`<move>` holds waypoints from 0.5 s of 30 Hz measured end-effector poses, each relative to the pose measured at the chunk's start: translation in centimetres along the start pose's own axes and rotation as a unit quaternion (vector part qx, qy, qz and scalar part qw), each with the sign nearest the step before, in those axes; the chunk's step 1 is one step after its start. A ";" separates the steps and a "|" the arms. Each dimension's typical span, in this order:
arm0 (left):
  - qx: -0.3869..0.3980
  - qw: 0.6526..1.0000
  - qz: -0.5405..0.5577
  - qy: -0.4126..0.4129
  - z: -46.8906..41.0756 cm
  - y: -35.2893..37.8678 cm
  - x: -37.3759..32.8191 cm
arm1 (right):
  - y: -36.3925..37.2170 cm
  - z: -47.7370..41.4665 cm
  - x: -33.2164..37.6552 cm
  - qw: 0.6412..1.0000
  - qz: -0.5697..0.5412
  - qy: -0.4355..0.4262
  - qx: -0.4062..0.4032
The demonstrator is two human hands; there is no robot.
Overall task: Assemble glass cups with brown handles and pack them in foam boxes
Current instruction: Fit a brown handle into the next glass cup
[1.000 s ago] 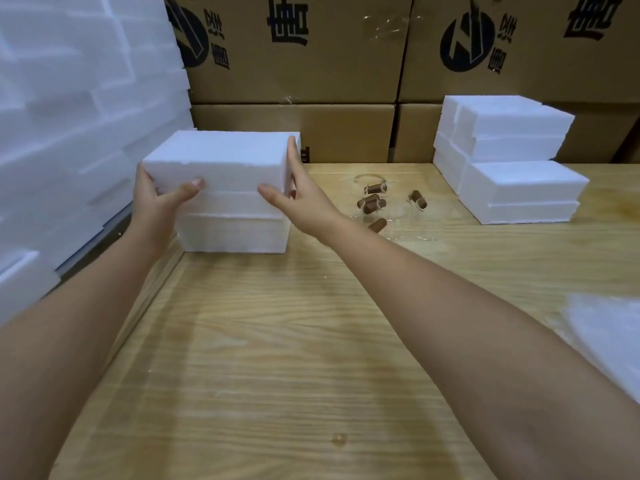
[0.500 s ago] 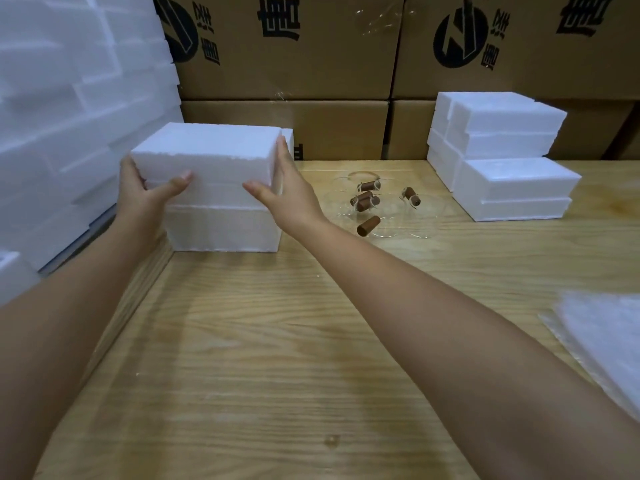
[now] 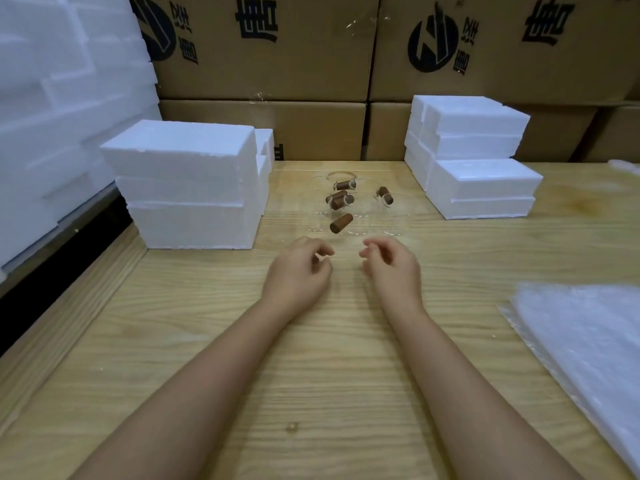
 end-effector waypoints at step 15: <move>-0.127 0.966 0.181 -0.131 -4.1 1.9 2.0 | -1.4 -1.2 -0.9 0.999 0.035 0.018 -0.011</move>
Point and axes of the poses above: each hand's wrist, its own z-axis away from the middle knuckle, its own y-axis out of the palm, x = y × z, the point moved 9 cm from there along -z, towards the middle knuckle, and after that the axes turned 15 degrees about z, right-handed, at the moved point
